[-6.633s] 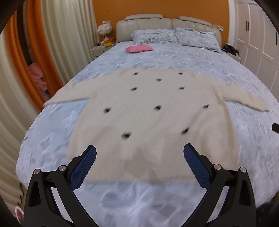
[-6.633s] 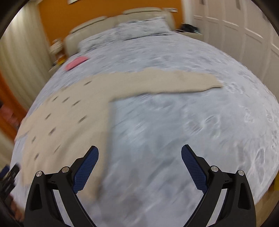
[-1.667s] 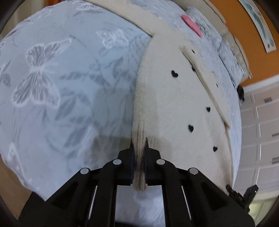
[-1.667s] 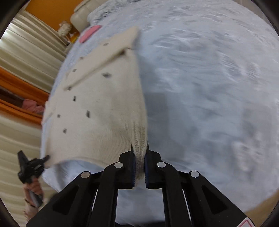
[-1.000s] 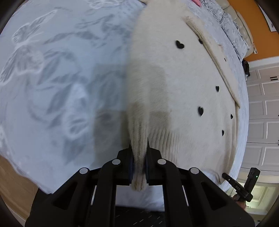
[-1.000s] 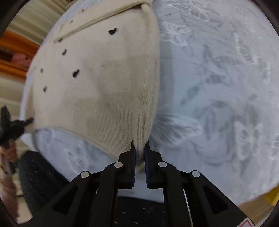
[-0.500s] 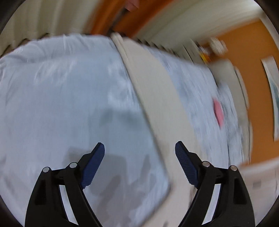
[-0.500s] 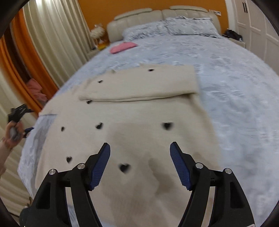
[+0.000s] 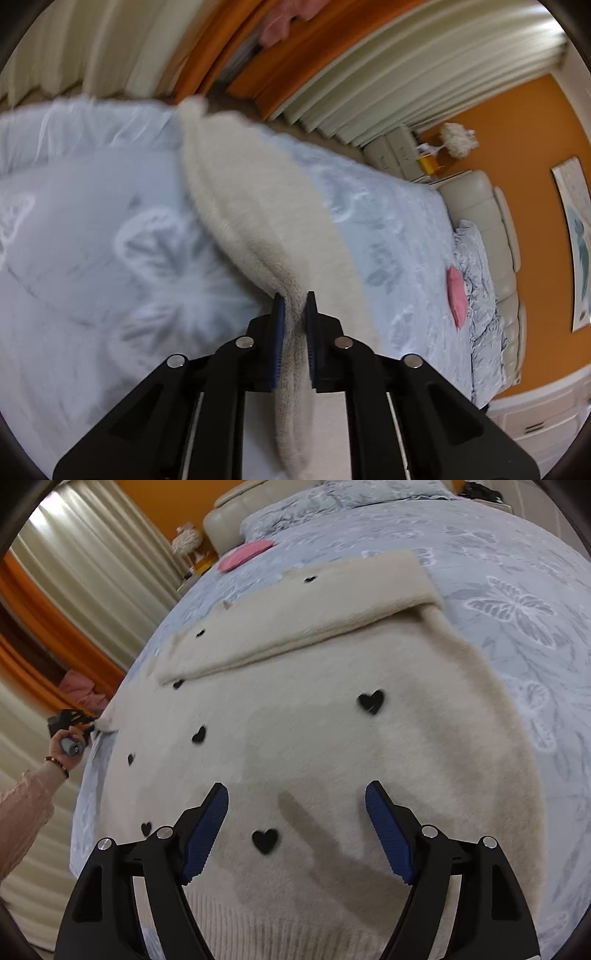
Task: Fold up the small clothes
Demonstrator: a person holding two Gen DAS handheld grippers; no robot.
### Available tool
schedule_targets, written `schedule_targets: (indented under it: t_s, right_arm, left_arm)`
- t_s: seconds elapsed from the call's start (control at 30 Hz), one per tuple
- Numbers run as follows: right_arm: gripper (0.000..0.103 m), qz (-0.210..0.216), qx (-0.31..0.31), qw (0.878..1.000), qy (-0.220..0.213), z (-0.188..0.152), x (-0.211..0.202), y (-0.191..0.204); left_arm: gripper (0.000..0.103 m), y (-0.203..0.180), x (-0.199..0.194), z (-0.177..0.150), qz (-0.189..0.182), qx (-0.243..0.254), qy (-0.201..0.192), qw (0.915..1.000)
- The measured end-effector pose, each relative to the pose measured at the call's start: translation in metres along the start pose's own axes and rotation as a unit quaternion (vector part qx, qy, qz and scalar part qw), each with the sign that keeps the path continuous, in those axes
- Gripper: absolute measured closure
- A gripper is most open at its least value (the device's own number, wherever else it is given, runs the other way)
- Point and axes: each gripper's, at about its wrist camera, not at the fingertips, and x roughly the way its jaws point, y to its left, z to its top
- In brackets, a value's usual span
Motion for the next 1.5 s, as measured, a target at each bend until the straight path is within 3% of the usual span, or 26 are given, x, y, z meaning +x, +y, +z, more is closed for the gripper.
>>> schedule_targets:
  t_s: [0.13,0.17,0.27,0.33,0.37,0.4,0.43,0.47,0.53,0.63,0.7,0.77,0.83,0.9,1.0,1.1,1.17,1.27,1.4,1.43,1.47,1.5]
  right_arm:
    - [0.028,-0.004,0.001,1.000,-0.018,0.002,-0.010,-0.002]
    - [0.028,-0.005,-0.001,1.000,-0.024,0.003,-0.013,-0.002]
    - [0.028,-0.007,-0.002,0.999,-0.036,0.005,-0.020,-0.004]
    - [0.028,-0.009,0.001,0.999,-0.040,0.007,-0.023,-0.006]
    - [0.028,-0.011,0.004,0.999,-0.042,0.009,-0.023,-0.007]
    - [0.028,-0.012,0.007,0.999,-0.043,0.009,-0.025,-0.009]
    - [0.028,-0.012,0.012,0.999,-0.042,0.010,-0.026,-0.013]
    - [0.028,-0.013,0.016,0.999,-0.042,0.011,-0.027,-0.015]
    - [0.028,-0.009,0.027,0.999,-0.044,0.013,-0.031,-0.021]
    - [0.028,-0.004,0.039,0.998,-0.043,0.013,-0.032,-0.028]
    - [0.028,-0.001,0.043,0.998,-0.043,0.014,-0.032,-0.030]
    - [0.028,0.017,0.038,0.998,-0.042,0.017,-0.030,-0.023]
    - [0.028,0.034,0.004,0.999,-0.039,0.028,-0.022,-0.002]
    - [0.028,0.023,-0.052,0.998,-0.040,0.046,-0.005,0.033]
    - [0.028,0.023,-0.137,0.990,-0.039,0.075,0.020,0.092]
    - [0.028,-0.001,-0.272,0.962,-0.032,0.102,0.064,0.177]
    - [0.028,-0.014,-0.332,0.943,-0.016,0.109,0.095,0.214]
    - [0.028,-0.026,-0.390,0.919,0.046,0.107,0.150,0.251]
    - [0.028,-0.039,-0.393,0.916,0.067,0.106,0.189,0.266]
    - [0.036,-0.040,-0.389,0.918,0.063,0.107,0.192,0.266]
    - [0.068,-0.038,-0.381,0.922,0.060,0.111,0.194,0.267]
    - [0.087,-0.030,-0.364,0.929,0.063,0.119,0.194,0.265]
  left_arm:
    - [0.095,-0.077,-0.040,-0.028,-0.068,0.093,-0.019,0.9932]
    - [0.095,-0.104,-0.055,-0.047,-0.095,0.133,-0.015,0.9864]
    - [0.094,-0.166,-0.096,-0.117,-0.158,0.250,0.002,0.9553]
    - [0.089,-0.191,-0.112,-0.183,-0.187,0.303,0.046,0.9333]
    - [0.087,-0.195,-0.111,-0.210,-0.195,0.312,0.074,0.9269]
    - [0.071,-0.193,-0.109,-0.238,-0.193,0.316,0.104,0.9229]
    - [0.056,-0.185,-0.101,-0.270,-0.176,0.310,0.138,0.9240]
    - [0.032,-0.173,-0.096,-0.292,-0.158,0.291,0.157,0.9302]
    - [0.030,-0.142,-0.094,-0.320,-0.145,0.227,0.160,0.9498]
    - [0.025,-0.103,-0.094,-0.326,-0.143,0.144,0.156,0.9666]
    - [0.022,-0.088,-0.095,-0.316,-0.136,0.127,0.126,0.9744]
    - [0.022,-0.073,-0.091,-0.294,-0.125,0.098,0.123,0.9796]
    - [0.019,-0.063,-0.091,-0.283,-0.134,0.072,0.107,0.9826]
    - [0.016,-0.058,-0.085,-0.272,-0.125,0.054,0.100,0.9856]
    - [0.016,-0.060,-0.071,-0.264,-0.126,0.050,0.120,0.9836]
    - [0.016,-0.059,-0.074,-0.250,-0.112,0.090,0.102,0.9844]
    - [0.016,-0.050,-0.075,-0.243,-0.110,0.072,0.084,0.9878]
    - [0.016,-0.036,-0.061,-0.233,-0.103,0.030,0.101,0.9890]
    - [0.016,-0.022,-0.061,-0.221,-0.113,-0.003,0.096,0.9889]
    - [0.016,-0.022,-0.060,-0.219,-0.114,-0.004,0.094,0.9890]
    - [0.016,-0.021,-0.059,-0.218,-0.114,-0.005,0.096,0.9888]
    - [0.016,-0.019,-0.059,-0.218,-0.114,-0.005,0.098,0.9887]
